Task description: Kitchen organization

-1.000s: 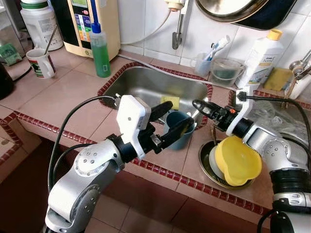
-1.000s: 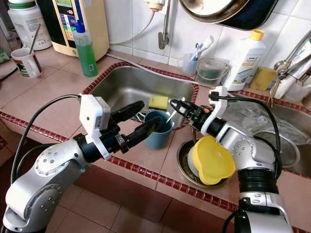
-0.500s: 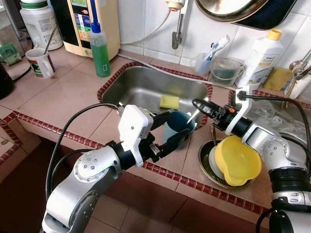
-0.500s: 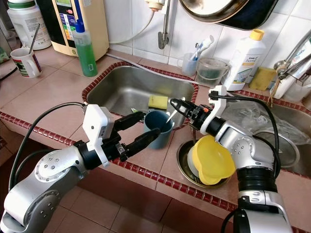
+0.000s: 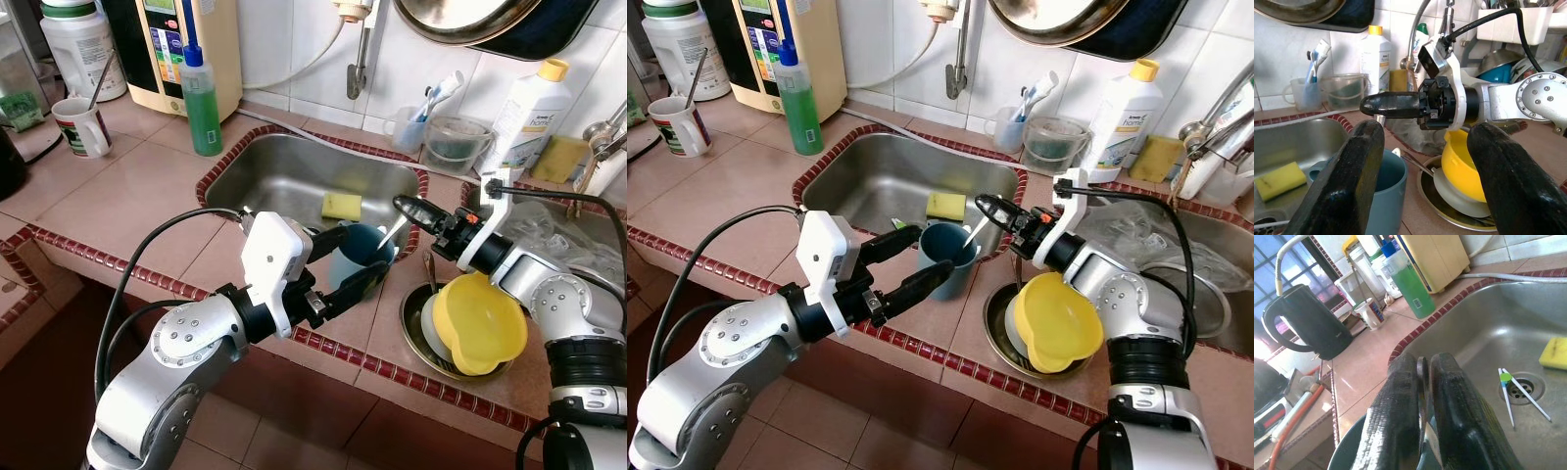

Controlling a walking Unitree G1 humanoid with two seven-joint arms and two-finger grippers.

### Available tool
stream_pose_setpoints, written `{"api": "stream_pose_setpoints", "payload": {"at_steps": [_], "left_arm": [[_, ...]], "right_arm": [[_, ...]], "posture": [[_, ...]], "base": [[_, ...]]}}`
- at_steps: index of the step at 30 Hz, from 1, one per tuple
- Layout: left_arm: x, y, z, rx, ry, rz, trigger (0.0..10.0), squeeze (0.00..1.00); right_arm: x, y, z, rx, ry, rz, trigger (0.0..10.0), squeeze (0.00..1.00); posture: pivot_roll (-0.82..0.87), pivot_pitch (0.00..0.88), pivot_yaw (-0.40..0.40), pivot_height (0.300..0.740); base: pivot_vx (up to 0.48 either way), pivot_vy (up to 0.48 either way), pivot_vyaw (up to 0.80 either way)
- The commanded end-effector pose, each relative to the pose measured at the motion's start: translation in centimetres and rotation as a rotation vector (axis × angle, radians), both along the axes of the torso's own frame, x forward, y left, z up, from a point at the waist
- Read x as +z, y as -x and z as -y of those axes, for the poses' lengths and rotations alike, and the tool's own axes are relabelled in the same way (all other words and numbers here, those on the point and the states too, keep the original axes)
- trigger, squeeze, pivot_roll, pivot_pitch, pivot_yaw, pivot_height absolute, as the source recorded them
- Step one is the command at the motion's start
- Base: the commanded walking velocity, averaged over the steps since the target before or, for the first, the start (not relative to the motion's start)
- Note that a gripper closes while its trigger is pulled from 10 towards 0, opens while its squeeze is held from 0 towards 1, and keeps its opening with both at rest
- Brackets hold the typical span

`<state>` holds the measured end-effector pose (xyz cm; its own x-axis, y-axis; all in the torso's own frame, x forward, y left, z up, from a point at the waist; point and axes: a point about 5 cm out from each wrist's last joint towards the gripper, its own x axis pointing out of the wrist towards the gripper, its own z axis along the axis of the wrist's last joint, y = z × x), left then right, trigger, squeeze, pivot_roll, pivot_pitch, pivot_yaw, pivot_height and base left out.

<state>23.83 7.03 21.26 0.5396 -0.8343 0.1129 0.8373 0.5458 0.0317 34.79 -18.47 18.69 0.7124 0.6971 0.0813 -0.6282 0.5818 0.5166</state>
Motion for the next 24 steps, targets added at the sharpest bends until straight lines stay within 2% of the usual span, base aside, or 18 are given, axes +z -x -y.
{"api": "stream_pose_setpoints", "payload": {"at_steps": [1, 12, 13, 14, 15, 24], "left_arm": [[0.0, 0.0, 0.3, -0.012, -0.002, 0.006, 10.0, 0.0], [0.1, -0.3, 0.4, -0.01, 0.003, 0.016, 10.0, 0.0], [0.1, -0.3, 0.5, -0.011, 0.003, 0.017, 10.0, 0.0], [0.1, -0.3, 0.5, -0.011, 0.003, 0.018, 10.0, 0.0], [0.1, -0.3, 0.5, -0.011, 0.004, 0.017, 10.0, 0.0], [0.1, -0.4, 0.5, -0.013, 0.005, 0.021, 10.0, 0.0]], "right_arm": [[1.4, -0.2, 0.0, -0.001, -0.026, 0.036, 0.0, 0.0], [2.1, -0.4, -0.2, 0.012, -0.067, 0.047, 0.0, 0.0], [2.2, -0.3, -0.2, 0.018, -0.066, 0.05, 0.7, 0.0], [2.2, -0.3, -0.3, 0.021, -0.065, 0.052, 2.8, 0.0], [2.5, -0.3, -0.2, 0.024, -0.062, 0.057, 10.0, 0.0], [4.1, -0.6, 0.4, 0.019, -0.054, 0.105, 10.0, 0.0]], "posture": [[-0.02, 0.028, -0.067, 0.74], [-0.02, 0.007, -0.075, 0.74], [-0.02, 0.006, -0.076, 0.74], [-0.02, 0.006, -0.076, 0.74], [-0.02, 0.005, -0.076, 0.74], [-0.02, 0.002, -0.074, 0.74]], "base": [[0.0, 0.0, 0.0], [0.0, 0.0, 0.0], [0.0, 0.0, 0.0], [0.0, 0.0, 0.0], [0.0, 0.0, 0.0], [0.0, 0.0, 0.0]]}}
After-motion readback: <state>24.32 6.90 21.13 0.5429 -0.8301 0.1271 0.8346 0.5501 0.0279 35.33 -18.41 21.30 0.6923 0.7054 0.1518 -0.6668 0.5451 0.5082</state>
